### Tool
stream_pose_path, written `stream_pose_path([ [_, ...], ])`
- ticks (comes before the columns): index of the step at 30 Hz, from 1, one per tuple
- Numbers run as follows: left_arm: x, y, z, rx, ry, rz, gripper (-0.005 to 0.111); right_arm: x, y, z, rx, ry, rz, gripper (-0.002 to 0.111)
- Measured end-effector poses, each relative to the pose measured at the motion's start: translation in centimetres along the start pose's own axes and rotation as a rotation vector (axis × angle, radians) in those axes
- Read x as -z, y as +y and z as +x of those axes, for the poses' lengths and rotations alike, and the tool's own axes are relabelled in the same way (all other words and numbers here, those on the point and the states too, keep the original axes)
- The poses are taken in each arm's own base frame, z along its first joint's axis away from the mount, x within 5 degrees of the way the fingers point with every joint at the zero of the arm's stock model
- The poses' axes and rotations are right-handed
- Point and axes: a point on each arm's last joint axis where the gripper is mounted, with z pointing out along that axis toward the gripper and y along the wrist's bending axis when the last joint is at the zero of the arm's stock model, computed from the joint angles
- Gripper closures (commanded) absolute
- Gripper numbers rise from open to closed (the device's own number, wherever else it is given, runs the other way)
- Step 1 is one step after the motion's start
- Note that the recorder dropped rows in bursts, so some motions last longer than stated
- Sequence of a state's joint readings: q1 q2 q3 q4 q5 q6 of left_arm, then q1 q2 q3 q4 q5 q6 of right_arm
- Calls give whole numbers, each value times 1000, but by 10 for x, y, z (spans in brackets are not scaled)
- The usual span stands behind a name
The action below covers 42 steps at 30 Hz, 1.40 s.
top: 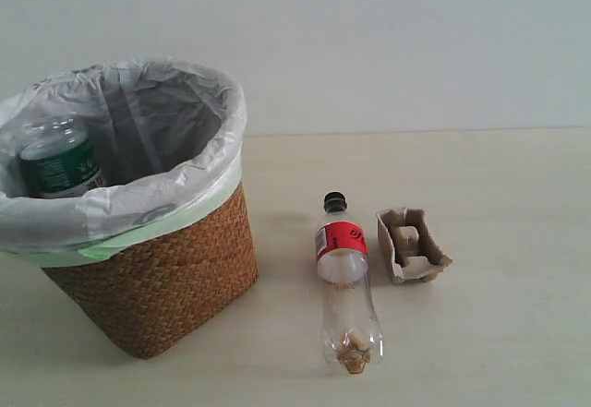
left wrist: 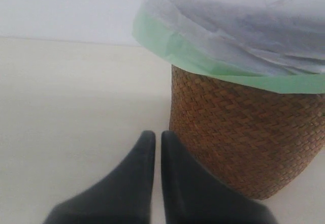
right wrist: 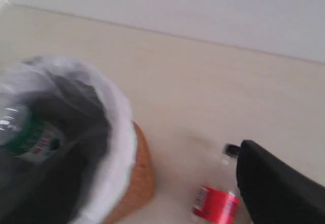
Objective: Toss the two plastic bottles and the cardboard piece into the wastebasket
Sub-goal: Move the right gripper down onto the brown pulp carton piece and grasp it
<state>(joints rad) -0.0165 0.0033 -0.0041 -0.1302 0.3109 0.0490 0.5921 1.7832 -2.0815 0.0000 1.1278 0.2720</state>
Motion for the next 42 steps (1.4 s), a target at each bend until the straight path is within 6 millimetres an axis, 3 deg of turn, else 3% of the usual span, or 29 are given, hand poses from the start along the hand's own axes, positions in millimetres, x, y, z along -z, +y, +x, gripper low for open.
stream_pose_path([
  [4, 0, 0, 0, 0, 0, 0, 103, -4, -20, 4, 50, 44, 207, 53],
  [7, 0, 0, 0, 0, 0, 0, 103, -14, -24, 14, 71, 96, 239, 47],
  [8, 0, 0, 0, 0, 0, 0, 103, -18, -26, 17, 77, 112, 252, 40],
  [15, 0, 0, 0, 0, 0, 0, 103, -72, -69, 79, 59, 380, 426, 37],
  [21, 0, 0, 0, 0, 0, 0, 103, -117, -103, 133, -33, 436, 372, 37],
  [29, 0, 0, 0, 0, 0, 0, 103, -167, -107, 158, -60, 467, 325, 36],
  [42, 0, 0, 0, 0, 0, 0, 103, -207, -113, 178, -56, 474, 306, 36],
])
